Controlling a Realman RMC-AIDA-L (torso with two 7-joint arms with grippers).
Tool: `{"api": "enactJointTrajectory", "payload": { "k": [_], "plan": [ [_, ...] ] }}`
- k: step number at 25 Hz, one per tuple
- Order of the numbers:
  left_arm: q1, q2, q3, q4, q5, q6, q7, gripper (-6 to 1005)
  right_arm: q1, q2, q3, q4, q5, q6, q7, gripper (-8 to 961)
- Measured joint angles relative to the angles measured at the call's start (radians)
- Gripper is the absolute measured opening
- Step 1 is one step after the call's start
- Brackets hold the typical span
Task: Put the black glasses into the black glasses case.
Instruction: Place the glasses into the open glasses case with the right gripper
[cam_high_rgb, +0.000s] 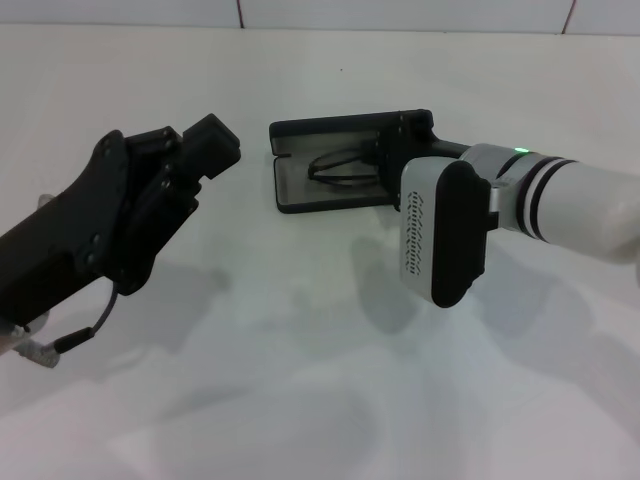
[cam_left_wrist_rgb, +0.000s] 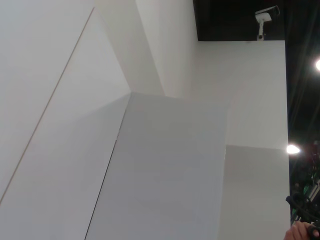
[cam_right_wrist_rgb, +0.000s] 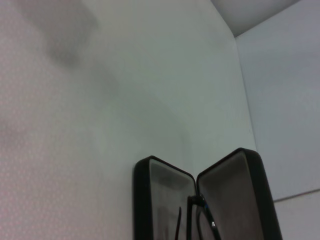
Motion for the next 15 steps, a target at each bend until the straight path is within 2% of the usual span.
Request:
{"api": "enactJointTrajectory", "payload": {
  "k": [15],
  "plan": [
    [0.001,0.000,0.000,0.000,0.000,0.001,0.000,48,-0.008,0.000,-0.033,-0.015,0.000,0.040,0.000,90]
  ]
}}
